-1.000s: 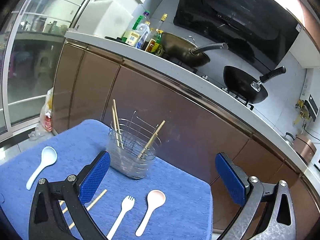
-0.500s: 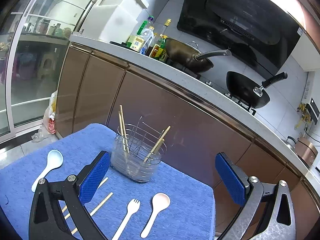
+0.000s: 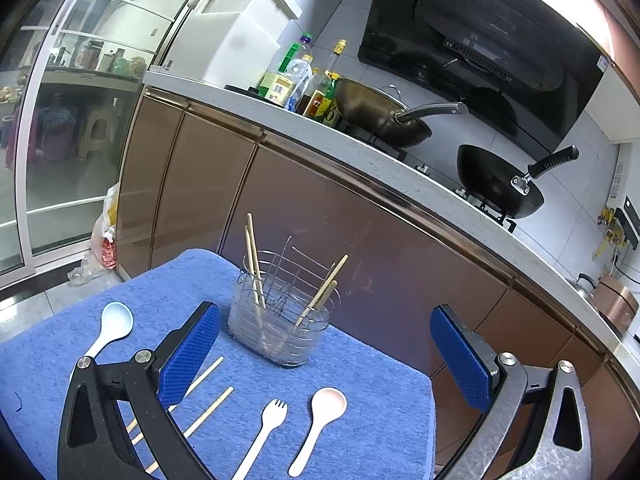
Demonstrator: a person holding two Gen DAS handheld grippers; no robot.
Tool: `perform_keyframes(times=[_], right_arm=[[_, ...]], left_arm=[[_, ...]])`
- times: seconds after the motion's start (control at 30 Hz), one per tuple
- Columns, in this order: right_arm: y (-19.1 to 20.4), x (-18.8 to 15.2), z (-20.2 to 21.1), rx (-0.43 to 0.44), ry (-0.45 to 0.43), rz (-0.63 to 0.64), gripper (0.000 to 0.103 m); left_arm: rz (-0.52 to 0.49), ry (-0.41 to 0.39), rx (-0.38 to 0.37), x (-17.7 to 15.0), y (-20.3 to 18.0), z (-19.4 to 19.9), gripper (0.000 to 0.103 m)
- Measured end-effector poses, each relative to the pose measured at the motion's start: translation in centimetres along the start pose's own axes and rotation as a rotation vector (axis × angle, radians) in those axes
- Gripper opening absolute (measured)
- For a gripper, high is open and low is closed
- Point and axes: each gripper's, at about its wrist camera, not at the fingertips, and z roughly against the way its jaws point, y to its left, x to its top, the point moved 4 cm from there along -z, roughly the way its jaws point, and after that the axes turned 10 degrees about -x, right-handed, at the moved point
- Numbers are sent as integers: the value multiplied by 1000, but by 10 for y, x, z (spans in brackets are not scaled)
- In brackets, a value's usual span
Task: Organize utensils
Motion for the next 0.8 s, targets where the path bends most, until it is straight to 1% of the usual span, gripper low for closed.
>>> perform_keyframes(times=[0.3,0.8], right_arm=[[1,0,0,-2,-1,2,103],[1,-2,-3,-5,11,7,103]], left_arm=[[2,0,-1,-1,-1,0,51],[34,2,-7,-3,9,-2,51]])
